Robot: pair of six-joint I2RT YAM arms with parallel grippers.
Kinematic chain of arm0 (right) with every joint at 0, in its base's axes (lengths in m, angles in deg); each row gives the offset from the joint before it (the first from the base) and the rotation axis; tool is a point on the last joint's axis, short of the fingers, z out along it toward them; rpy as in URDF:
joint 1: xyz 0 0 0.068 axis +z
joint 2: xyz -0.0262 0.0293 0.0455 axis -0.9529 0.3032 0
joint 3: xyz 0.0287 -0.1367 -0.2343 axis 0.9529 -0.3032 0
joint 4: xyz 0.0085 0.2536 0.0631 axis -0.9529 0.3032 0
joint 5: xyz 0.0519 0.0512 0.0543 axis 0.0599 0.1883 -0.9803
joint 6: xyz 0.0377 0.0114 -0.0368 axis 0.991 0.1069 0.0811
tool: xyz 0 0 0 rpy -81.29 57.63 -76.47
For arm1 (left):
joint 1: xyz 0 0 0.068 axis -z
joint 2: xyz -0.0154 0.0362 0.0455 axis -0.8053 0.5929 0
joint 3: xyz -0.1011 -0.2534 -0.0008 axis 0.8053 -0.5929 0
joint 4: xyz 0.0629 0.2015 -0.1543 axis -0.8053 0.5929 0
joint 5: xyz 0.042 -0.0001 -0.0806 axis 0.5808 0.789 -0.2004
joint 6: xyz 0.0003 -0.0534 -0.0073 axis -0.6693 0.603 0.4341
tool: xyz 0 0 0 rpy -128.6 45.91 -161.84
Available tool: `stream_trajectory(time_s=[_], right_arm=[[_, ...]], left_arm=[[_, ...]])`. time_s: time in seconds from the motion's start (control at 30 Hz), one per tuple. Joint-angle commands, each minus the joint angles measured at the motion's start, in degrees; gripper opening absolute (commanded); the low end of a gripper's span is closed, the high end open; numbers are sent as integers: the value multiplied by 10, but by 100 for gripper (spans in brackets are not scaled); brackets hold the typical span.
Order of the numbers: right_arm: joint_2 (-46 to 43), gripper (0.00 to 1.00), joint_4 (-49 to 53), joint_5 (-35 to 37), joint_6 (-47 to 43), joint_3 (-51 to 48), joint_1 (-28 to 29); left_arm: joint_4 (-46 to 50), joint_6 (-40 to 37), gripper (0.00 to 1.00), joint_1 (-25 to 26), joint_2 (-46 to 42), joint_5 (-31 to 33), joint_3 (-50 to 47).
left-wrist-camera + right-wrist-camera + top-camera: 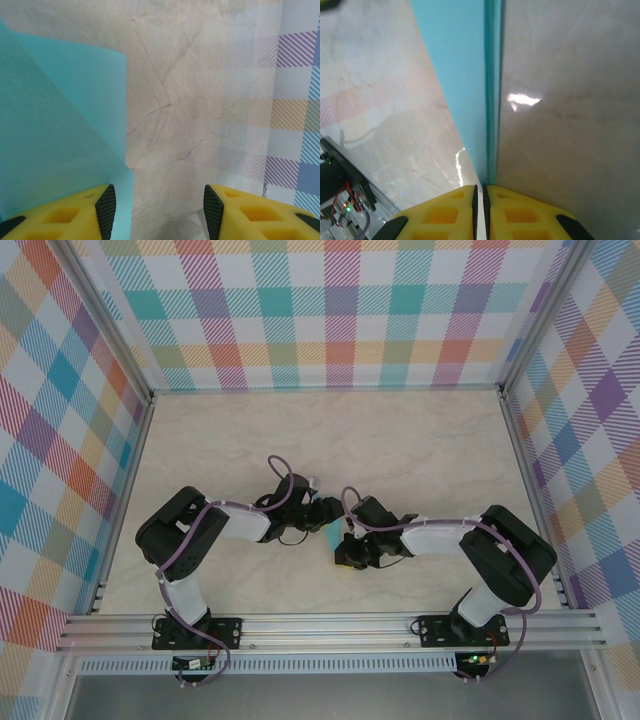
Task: Fold a paper plane with a square sheet of paper (pick it up from the middle)
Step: Fold the wing for the fifth time at the center of the table.
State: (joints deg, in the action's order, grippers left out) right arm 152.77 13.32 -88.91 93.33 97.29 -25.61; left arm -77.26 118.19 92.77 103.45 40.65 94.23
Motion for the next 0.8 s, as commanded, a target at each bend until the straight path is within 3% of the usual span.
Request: stream_trajectory(time_s=[0.0,0.4,0.63,0.77], right_arm=[[4,15,80,-24,-20,-17,9],[-116,15,54,38,8,4,-6],[-34,14,-60,32,62,38,-12],[-2,14,-77,40,73,58,-13]], left_arm=[[58,-3,52,2,29,32,-11],[55,0,52,3,27,31,-16],[53,6,52,5,30,31,-12],[54,6,52,5,30,30,-11]])
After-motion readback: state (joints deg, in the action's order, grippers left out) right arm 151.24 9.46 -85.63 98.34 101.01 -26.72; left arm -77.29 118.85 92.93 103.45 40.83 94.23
